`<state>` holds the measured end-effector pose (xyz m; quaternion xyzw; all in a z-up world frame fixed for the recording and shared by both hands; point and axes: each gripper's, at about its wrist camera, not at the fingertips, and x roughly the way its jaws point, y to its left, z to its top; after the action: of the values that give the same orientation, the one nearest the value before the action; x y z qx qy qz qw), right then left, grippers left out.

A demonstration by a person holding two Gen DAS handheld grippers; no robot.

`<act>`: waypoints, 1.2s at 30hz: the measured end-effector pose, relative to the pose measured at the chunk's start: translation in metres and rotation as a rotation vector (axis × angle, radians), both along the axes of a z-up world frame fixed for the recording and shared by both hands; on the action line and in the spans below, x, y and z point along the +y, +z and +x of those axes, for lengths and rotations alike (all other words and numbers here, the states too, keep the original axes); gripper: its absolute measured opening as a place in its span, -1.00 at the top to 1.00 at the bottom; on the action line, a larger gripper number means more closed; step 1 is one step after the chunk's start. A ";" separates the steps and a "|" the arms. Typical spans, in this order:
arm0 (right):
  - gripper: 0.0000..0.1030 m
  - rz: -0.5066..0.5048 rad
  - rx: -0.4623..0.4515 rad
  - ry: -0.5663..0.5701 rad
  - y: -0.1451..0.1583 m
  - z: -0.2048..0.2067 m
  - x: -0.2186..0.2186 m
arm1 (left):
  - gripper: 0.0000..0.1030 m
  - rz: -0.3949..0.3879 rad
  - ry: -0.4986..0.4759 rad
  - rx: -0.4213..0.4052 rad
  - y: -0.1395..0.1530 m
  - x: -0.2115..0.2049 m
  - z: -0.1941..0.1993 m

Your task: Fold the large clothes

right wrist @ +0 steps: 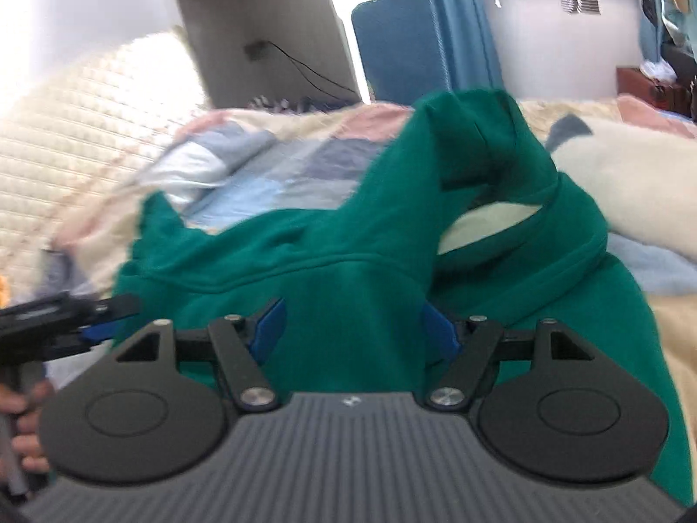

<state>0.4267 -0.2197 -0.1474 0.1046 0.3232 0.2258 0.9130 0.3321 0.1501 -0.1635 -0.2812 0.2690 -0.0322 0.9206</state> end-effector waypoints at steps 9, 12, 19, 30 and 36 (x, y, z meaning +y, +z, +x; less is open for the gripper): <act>0.42 0.014 0.048 0.032 -0.017 0.034 0.006 | 0.83 0.080 -0.008 0.085 -0.011 -0.004 0.044; 0.78 0.099 0.005 0.030 0.002 0.040 -0.008 | 0.88 0.040 -0.012 0.007 0.003 0.008 0.046; 0.82 0.123 -0.129 -0.027 0.030 0.079 0.000 | 0.88 0.020 0.050 -0.145 0.031 0.025 0.064; 0.71 0.030 -0.052 -0.083 -0.005 0.081 0.012 | 0.03 0.058 0.070 -0.042 0.009 0.028 0.071; -0.10 0.053 -0.050 -0.083 0.007 0.046 -0.005 | -0.04 0.155 0.050 -0.069 0.030 0.004 0.018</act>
<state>0.4731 -0.2246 -0.1407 0.1365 0.2897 0.1988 0.9263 0.3503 0.1545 -0.1335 -0.2144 0.2315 0.0022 0.9489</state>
